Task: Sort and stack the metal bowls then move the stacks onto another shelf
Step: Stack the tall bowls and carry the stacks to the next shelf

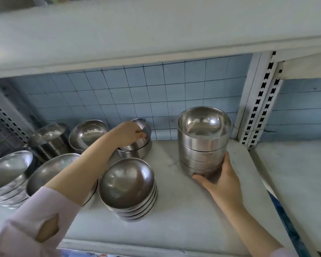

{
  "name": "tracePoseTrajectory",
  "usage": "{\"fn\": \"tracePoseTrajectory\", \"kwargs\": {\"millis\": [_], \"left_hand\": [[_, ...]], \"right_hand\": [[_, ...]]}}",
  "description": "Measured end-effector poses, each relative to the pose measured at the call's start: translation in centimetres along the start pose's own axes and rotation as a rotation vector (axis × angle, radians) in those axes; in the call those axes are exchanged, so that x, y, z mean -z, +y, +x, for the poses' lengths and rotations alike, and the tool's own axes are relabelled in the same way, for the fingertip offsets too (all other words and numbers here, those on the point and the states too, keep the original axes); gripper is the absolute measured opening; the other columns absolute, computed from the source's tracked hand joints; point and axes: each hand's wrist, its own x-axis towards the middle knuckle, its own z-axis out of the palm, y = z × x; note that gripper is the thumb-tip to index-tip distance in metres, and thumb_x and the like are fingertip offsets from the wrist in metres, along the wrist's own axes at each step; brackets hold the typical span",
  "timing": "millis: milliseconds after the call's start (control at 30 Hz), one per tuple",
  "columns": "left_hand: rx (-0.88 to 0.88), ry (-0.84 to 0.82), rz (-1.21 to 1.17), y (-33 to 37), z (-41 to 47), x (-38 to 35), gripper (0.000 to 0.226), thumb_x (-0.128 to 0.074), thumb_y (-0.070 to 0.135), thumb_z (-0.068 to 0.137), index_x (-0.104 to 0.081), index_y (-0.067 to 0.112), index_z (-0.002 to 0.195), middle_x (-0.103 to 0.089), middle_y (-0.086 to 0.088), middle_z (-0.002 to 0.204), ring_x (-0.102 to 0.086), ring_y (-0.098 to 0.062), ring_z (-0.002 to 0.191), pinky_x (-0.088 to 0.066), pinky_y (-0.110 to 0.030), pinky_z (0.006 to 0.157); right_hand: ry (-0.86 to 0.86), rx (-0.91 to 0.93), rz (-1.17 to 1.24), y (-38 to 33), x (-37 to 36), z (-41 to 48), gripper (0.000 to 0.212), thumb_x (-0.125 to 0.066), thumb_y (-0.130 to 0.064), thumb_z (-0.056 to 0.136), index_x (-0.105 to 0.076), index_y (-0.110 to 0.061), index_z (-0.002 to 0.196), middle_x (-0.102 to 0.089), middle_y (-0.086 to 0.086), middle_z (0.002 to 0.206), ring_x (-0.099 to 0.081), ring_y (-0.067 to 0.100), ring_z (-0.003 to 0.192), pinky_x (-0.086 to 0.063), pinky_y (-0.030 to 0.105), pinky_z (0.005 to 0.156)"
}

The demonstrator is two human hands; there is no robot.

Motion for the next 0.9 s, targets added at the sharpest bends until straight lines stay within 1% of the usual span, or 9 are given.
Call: {"fn": "tracePoseTrajectory", "kwargs": {"millis": [167,300,367,433,500,600,667,833,900], "left_hand": [[-0.059,0.183,-0.067,1.6,-3.9,3.5,0.026,-0.047,0.031,0.098,-0.066,0.012,0.099,-0.065,-0.008,0.09,-0.06,-0.025,0.082,-0.04,-0.032,0.067],[-0.228,0.355,-0.214,5.5,-7.5,6.3,0.022,-0.051,0.023,0.097,-0.066,0.017,0.111,-0.064,-0.008,0.094,-0.058,-0.018,0.076,-0.044,-0.025,0.068],[-0.333,0.403,-0.292,7.7,-8.4,7.1,0.019,-0.052,0.02,0.096,-0.067,0.017,0.108,-0.064,-0.009,0.087,-0.055,-0.013,0.071,-0.041,-0.02,0.064],[-0.439,0.392,-0.258,10.0,-8.5,7.3,0.016,-0.053,0.019,0.096,-0.067,0.011,0.098,-0.058,-0.001,0.072,-0.051,-0.002,0.065,-0.037,-0.014,0.061],[-0.541,0.341,-0.163,12.0,-8.2,7.0,0.019,-0.052,0.021,0.097,-0.066,0.008,0.099,-0.059,0.004,0.072,-0.05,0.002,0.067,-0.038,-0.013,0.064],[-0.593,0.221,-0.031,13.4,-7.2,5.5,0.023,-0.051,0.026,0.098,-0.066,0.012,0.107,-0.068,-0.004,0.093,-0.056,-0.01,0.083,-0.043,-0.03,0.081],[-0.585,0.16,0.024,13.4,-6.7,4.4,0.022,-0.05,0.028,0.098,-0.066,0.014,0.104,-0.068,-0.004,0.091,-0.059,-0.017,0.085,-0.046,-0.039,0.082],[-0.57,0.09,-0.031,13.4,-6.4,4.5,0.025,-0.05,0.024,0.098,-0.064,0.004,0.103,-0.066,-0.012,0.091,-0.053,-0.013,0.079,-0.04,-0.031,0.078],[-0.574,0.071,-0.036,13.4,-6.4,4.5,0.028,-0.049,0.027,0.098,-0.064,0.005,0.108,-0.067,-0.012,0.101,-0.053,-0.012,0.089,-0.04,-0.028,0.083]], "right_hand": [[-0.002,-0.013,0.013,-0.2,0.0,-0.2,0.112,-0.087,-0.061,0.055,-0.034,-0.028,0.148,-0.062,-0.013,0.131,-0.059,0.01,0.119,-0.05,0.03,0.094],[0.018,-0.023,-0.029,-0.3,-0.1,-0.1,0.116,-0.085,-0.063,0.052,-0.034,-0.025,0.148,-0.064,-0.009,0.131,-0.061,0.015,0.118,-0.051,0.03,0.09],[0.019,-0.034,-0.033,-0.5,0.0,-0.2,0.118,-0.083,-0.067,0.05,-0.034,-0.026,0.148,-0.064,-0.009,0.13,-0.062,0.016,0.117,-0.051,0.031,0.089],[0.02,-0.036,-0.032,-0.6,0.0,-0.2,0.12,-0.078,-0.073,0.048,-0.033,-0.026,0.149,-0.064,-0.009,0.13,-0.063,0.017,0.117,-0.053,0.035,0.09],[0.021,-0.036,-0.042,-0.6,0.1,-0.1,0.12,-0.077,-0.073,0.048,-0.032,-0.026,0.149,-0.064,-0.008,0.131,-0.063,0.018,0.117,-0.054,0.036,0.091],[0.018,-0.044,-0.048,-0.5,0.1,-0.3,0.122,-0.079,-0.07,0.049,-0.029,-0.026,0.151,-0.063,-0.009,0.132,-0.062,0.017,0.119,-0.054,0.038,0.092],[0.017,-0.041,-0.055,-0.4,0.1,-0.2,0.125,-0.078,-0.072,0.049,-0.026,-0.025,0.153,-0.062,-0.008,0.135,-0.061,0.017,0.12,-0.054,0.039,0.093],[-0.001,-0.049,-0.064,-0.1,0.1,0.0,0.125,-0.079,-0.072,0.05,-0.025,-0.026,0.153,-0.062,-0.008,0.135,-0.062,0.018,0.119,-0.054,0.042,0.092],[-0.009,-0.058,-0.062,-0.1,0.1,0.0,0.125,-0.078,-0.073,0.049,-0.025,-0.027,0.153,-0.063,-0.009,0.134,-0.062,0.018,0.119,-0.054,0.042,0.092]]}}
